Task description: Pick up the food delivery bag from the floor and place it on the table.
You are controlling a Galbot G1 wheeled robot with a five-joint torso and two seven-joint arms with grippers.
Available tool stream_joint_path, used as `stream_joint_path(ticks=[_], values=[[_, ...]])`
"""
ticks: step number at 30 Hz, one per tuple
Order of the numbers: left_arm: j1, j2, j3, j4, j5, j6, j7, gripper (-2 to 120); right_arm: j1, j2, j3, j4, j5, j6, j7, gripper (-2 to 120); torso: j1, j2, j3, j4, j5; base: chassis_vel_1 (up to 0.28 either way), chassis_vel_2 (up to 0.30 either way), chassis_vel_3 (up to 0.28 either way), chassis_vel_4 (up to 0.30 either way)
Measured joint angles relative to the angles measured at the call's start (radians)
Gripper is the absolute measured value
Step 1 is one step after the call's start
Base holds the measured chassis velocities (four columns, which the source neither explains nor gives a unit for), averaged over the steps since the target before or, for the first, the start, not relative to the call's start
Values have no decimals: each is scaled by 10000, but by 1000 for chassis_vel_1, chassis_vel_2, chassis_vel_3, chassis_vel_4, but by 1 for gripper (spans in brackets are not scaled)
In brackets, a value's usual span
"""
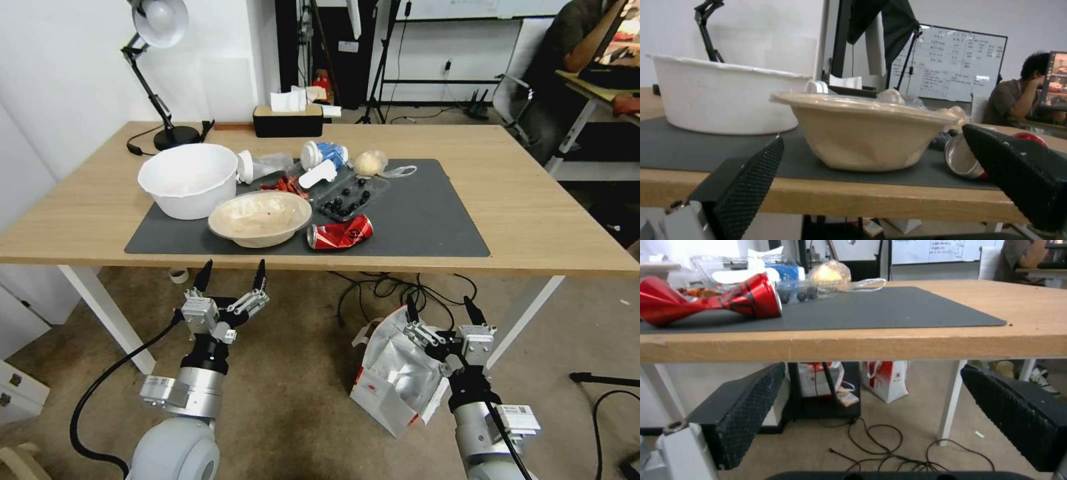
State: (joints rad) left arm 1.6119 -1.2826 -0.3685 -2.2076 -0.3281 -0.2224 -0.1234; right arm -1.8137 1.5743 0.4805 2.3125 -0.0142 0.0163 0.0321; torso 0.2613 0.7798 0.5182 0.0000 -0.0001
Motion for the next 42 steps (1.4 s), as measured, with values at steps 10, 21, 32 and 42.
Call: stream_joint_path(ticks=[10, 21, 32, 42], values=[[-18, -2, 7, 55, -4, -15, -19, 100, -15, 40, 24, -46, -103, 34, -1, 100, -175, -440, -261, 0, 1, 0, 0, 0, 0], [-69, 24, 12, 91, -17, -19, -29, 100, -5, 59, 22, -31, -126, 28, -12, 100, -391, -951, -558, 1, 1, 0, 0, 0, 0], [-126, 73, 13, 184, -81, -24, -33, 100, 42, 95, 16, -101, -147, 6, -22, 100, -567, -1397, -828, 0, 1, 0, 0, 0, 0], [-194, 155, 14, 237, -178, -24, -33, 100, 56, 162, -1, -140, -242, -3, -43, 100, -730, -1820, -1087, 0, 1, 0, 0, 0, 0]])
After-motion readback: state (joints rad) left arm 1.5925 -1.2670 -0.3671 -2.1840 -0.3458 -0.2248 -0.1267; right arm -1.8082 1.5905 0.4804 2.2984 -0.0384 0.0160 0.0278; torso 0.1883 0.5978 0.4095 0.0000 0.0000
